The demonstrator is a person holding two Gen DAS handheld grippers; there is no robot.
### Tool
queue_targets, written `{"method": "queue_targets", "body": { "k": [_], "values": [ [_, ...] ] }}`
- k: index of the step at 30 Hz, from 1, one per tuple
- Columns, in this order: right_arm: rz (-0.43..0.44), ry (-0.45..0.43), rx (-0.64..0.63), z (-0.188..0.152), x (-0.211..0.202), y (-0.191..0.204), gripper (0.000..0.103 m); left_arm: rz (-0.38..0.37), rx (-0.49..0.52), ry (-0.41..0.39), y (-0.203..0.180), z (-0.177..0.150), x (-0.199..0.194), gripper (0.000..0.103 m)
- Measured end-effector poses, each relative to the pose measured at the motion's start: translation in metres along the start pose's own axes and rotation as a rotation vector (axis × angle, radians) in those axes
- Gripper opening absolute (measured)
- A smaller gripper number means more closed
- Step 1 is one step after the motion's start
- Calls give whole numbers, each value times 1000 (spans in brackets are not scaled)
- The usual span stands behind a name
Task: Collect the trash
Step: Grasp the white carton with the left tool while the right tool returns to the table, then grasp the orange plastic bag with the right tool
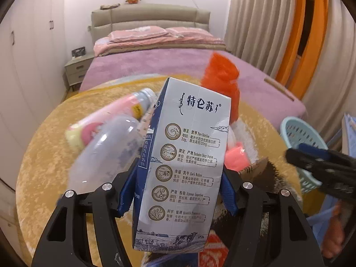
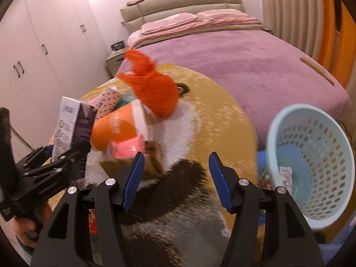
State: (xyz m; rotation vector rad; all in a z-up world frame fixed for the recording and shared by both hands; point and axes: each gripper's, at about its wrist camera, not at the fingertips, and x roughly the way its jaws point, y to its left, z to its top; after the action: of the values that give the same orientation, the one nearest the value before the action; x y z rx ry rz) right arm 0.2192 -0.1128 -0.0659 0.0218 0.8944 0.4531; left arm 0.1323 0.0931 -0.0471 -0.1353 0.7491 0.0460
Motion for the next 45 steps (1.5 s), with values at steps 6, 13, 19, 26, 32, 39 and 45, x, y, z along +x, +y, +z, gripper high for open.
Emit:
{"method": "queue_targets", "body": {
  "k": [6,13,19,26,32,39,45],
  "values": [
    [39,-11,-62,16,13,32,57,-14,-46,-52,24,5,-29,62],
    [-9,-66,-71,52,29,40,64,-22,-69,-70,37,10,-37,62],
    [-20,-76,-102,77,54,43,76,-28,-59,-56,40,20,-27,62],
    [-30,-6,-80,87,94,37,79,-40,-46,-37,39,29,-12,62],
    [6,14,-46,91,102,25,43,-44,-36,-26,38,33,-4,62],
    [-11,-50,-1,88,71,4,35,-71,8,-33,14,47,-1,62],
    [-47,-130,73,87,20,-42,35,-128,75,-43,-35,63,2,62]
  ]
}}
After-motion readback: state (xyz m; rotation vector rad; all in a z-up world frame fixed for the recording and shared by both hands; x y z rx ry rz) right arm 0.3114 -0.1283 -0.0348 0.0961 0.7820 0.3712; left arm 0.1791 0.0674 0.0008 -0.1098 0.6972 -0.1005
